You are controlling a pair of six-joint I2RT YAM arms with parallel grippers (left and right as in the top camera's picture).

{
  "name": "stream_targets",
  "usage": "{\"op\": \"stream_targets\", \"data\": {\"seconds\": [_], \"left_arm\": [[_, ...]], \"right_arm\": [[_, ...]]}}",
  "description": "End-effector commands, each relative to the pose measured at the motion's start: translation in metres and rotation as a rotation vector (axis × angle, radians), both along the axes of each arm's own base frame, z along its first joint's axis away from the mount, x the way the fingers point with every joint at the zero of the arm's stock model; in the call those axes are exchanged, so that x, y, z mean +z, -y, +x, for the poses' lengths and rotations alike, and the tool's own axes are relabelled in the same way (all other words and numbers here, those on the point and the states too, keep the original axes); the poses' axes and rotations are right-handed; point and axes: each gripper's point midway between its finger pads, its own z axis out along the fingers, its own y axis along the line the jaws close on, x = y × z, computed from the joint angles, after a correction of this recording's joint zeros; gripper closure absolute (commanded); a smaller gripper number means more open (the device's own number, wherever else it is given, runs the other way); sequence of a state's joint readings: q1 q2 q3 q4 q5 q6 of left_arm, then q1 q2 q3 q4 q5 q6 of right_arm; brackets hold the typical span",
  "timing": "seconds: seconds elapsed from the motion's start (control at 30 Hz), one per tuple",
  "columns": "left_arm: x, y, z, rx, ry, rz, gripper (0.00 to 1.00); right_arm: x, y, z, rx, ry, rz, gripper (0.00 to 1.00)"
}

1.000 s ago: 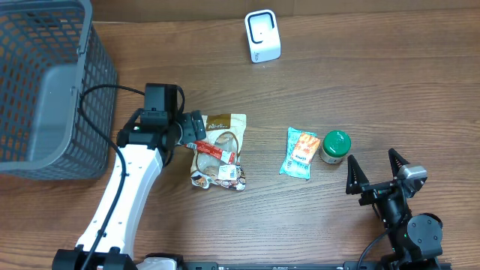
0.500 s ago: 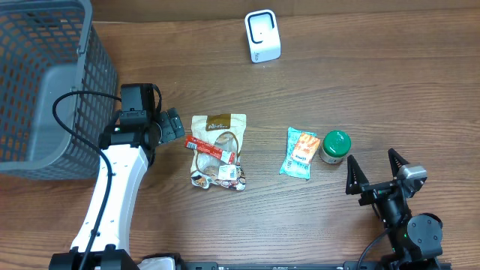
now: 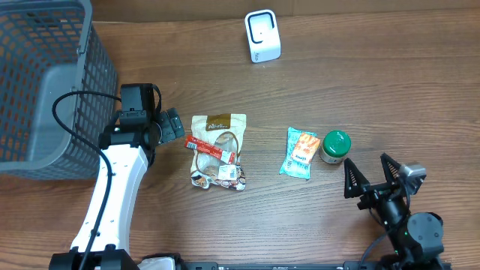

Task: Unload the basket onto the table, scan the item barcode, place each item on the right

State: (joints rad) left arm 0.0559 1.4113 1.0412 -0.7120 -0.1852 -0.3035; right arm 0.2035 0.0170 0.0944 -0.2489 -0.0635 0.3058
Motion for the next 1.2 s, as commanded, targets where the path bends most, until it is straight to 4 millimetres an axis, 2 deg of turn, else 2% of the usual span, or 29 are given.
{"op": "stream_targets", "data": {"seconds": [0.0,0.13,0.27,0.37,0.43,0.53,0.67,0.7,0.77,0.8,0.93,1.17], "left_arm": [[0.004,-0.003,0.002,0.004,0.008,0.017,0.00],[0.004,-0.003,0.002,0.004,0.008,0.017,0.00],[0.004,-0.003,0.002,0.004,0.008,0.017,0.00],[0.004,-0.003,0.002,0.004,0.008,0.017,0.00],[0.004,-0.003,0.002,0.004,0.008,0.017,0.01],[0.004,-0.003,0.002,0.004,0.008,0.017,0.00],[0.004,-0.003,0.002,0.004,0.008,0.017,0.00],[0.004,-0.003,0.002,0.004,0.008,0.017,0.00],[0.004,-0.003,0.002,0.004,0.008,0.017,0.00],[0.004,-0.003,0.002,0.004,0.008,0.017,0.00],[0.004,-0.003,0.003,0.004,0.009,0.017,0.00],[0.004,-0.003,0.002,0.004,0.008,0.017,0.00]], "right_arm": [[0.069,0.007,-0.013,-0.027,0.090,0.053,0.00],[0.112,0.017,-0.023,-0.072,0.042,0.038,0.00],[0.152,0.018,-0.024,-0.076,-0.047,0.016,0.00],[0.171,0.013,-0.017,-0.060,-0.157,-0.008,0.00],[0.177,0.008,-0.012,-0.039,-0.206,-0.014,0.00],[0.189,-0.013,0.002,0.066,-0.247,0.003,0.00],[0.183,-0.043,0.008,0.227,-0.302,0.037,0.00],[0.180,-0.051,0.008,0.275,-0.321,0.049,0.04],[0.172,-0.066,0.006,0.358,-0.380,0.083,0.32],[0.166,-0.068,0.007,0.362,-0.423,0.113,0.42],[0.126,-0.071,0.014,0.288,-0.659,0.249,0.44],[0.052,-0.078,0.022,0.227,-0.896,0.209,0.46]]}}
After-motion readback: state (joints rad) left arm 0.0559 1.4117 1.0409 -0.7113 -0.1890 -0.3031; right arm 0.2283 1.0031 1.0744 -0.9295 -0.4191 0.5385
